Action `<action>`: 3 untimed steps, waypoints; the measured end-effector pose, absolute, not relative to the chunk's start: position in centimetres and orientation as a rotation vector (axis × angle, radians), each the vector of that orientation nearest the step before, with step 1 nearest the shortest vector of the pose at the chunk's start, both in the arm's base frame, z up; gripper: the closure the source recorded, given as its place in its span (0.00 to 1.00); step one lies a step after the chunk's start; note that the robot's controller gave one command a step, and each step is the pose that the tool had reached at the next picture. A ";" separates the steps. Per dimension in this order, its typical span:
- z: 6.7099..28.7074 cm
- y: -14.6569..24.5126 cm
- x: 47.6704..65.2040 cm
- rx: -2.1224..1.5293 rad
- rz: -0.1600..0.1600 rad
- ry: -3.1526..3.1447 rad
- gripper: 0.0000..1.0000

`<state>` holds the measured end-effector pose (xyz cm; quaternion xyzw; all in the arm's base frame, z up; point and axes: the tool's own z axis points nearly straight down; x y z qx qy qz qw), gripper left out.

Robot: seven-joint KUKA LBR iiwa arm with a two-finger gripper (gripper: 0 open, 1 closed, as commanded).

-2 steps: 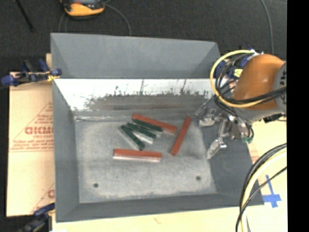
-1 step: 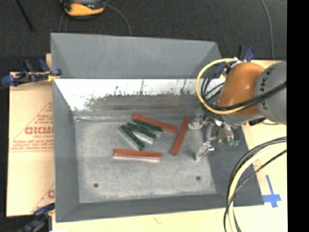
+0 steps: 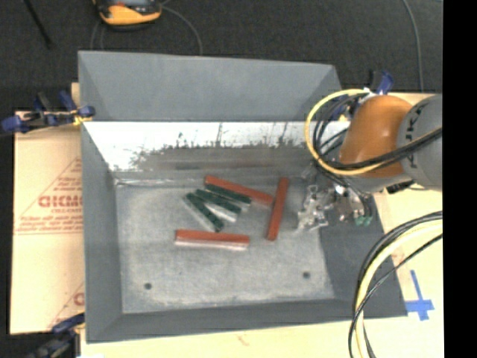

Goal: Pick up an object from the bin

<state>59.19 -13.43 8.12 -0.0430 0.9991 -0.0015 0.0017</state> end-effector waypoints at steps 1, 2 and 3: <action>8.1 -13.4 59.2 -0.136 -0.005 3.135 1.00; 8.2 -13.4 59.2 -0.137 -0.005 3.135 1.00; 12.1 -13.4 59.3 -0.155 -0.005 3.133 1.00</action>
Offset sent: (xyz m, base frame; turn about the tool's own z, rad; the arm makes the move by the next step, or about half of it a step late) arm -0.0028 -0.0086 0.1202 0.0124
